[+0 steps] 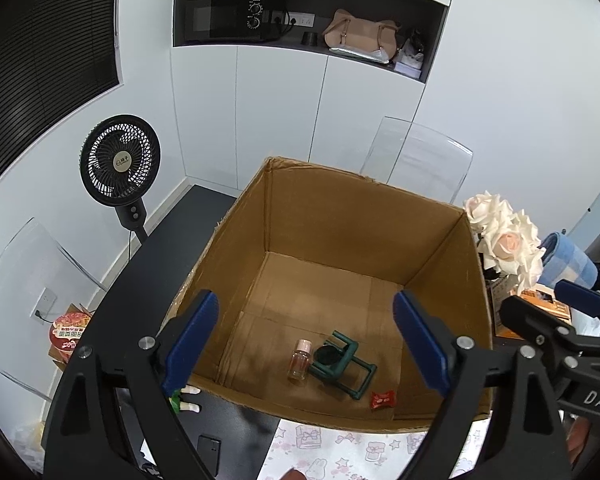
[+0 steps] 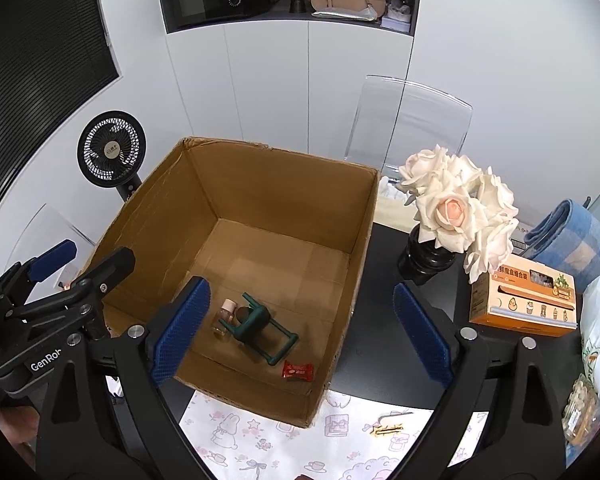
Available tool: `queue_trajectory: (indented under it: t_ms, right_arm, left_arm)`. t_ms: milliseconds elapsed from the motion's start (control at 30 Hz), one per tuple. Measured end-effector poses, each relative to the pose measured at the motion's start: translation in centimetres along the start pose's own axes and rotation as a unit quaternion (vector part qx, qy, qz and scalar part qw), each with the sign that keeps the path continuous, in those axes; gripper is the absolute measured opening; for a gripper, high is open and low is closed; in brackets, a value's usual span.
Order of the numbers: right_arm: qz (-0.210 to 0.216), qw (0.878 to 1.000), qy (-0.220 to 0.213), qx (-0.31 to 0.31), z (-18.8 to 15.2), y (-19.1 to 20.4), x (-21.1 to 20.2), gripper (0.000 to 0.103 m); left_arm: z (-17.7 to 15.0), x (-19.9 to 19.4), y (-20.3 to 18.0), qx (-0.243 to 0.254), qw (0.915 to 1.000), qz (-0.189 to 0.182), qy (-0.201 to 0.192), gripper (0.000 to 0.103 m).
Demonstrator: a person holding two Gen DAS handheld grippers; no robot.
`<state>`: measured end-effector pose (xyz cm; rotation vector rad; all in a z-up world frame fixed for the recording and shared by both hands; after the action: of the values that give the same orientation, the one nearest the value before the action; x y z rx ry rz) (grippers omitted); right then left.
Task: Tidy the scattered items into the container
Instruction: 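Move both tools back over the mat toward the remaining small items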
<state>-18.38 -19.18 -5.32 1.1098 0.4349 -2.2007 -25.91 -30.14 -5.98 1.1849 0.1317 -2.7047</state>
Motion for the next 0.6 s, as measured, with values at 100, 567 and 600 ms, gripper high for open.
queue_trajectory:
  t_ms: [100,567,600]
  right_arm:
    - [-0.002,1.000,-0.006,-0.002,-0.2,-0.5,-0.7,0.095]
    - [-0.004,1.000,-0.016,0.024,-1.9,-6.8,-4.3,0.095]
    - [-0.005,1.000,-0.016,0.026,-2.2,-7.5,-4.5,0.095]
  left_arm:
    - [-0.1,-0.4,-0.5,0.003,1.0000,-0.003,-0.004,0.088]
    - [-1.4,-3.1,-5.1,0.042,0.9989,-0.010,-0.016,0.088]
    - [-1.6,-3.3,-5.8,0.047,0.9987,-0.013,-0.017,0.088]
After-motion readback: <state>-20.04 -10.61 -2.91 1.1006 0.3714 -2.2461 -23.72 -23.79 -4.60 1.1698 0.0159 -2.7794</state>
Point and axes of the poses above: each gripper's, at about its wrist camera, not at the fingertips, and x roughly the way its jaws point, y to its left, z to its top, the point moved 3 cm from there along x, roughly the way its jaws point, and after that the axes turned 15 degrees about x, right-handed, at the moved point
